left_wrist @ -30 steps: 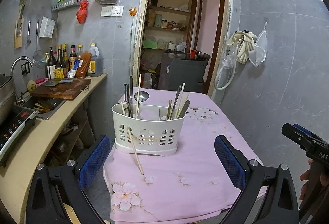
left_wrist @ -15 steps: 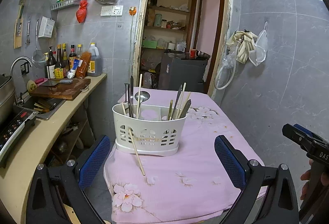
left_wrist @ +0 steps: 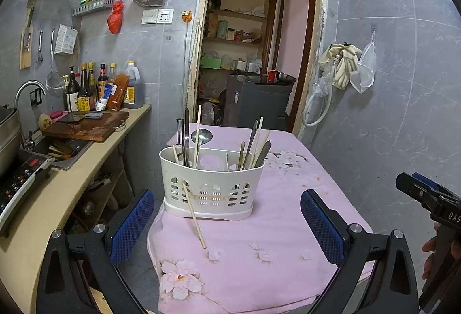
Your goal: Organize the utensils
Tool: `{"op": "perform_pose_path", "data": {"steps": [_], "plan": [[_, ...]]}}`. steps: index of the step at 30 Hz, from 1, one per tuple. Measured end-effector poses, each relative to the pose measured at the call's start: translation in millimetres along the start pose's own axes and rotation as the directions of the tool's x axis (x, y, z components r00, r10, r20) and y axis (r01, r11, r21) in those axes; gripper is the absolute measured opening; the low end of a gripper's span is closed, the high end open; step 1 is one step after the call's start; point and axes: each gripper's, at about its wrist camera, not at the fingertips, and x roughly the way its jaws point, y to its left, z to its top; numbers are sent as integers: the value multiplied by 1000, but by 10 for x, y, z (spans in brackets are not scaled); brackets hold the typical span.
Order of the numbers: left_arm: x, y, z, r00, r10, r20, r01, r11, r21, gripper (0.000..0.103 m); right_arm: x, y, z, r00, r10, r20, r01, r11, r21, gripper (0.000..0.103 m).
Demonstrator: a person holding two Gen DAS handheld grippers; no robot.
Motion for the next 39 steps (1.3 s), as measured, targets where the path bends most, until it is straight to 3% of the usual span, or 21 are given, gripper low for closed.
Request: {"op": "perform_pose_path", "data": {"steps": [39], "plan": [[31,72,34,1000,2,-1,-2,1000,3,102,49,26,16,1000,7,-10,-7,1000,-3,102]]}}
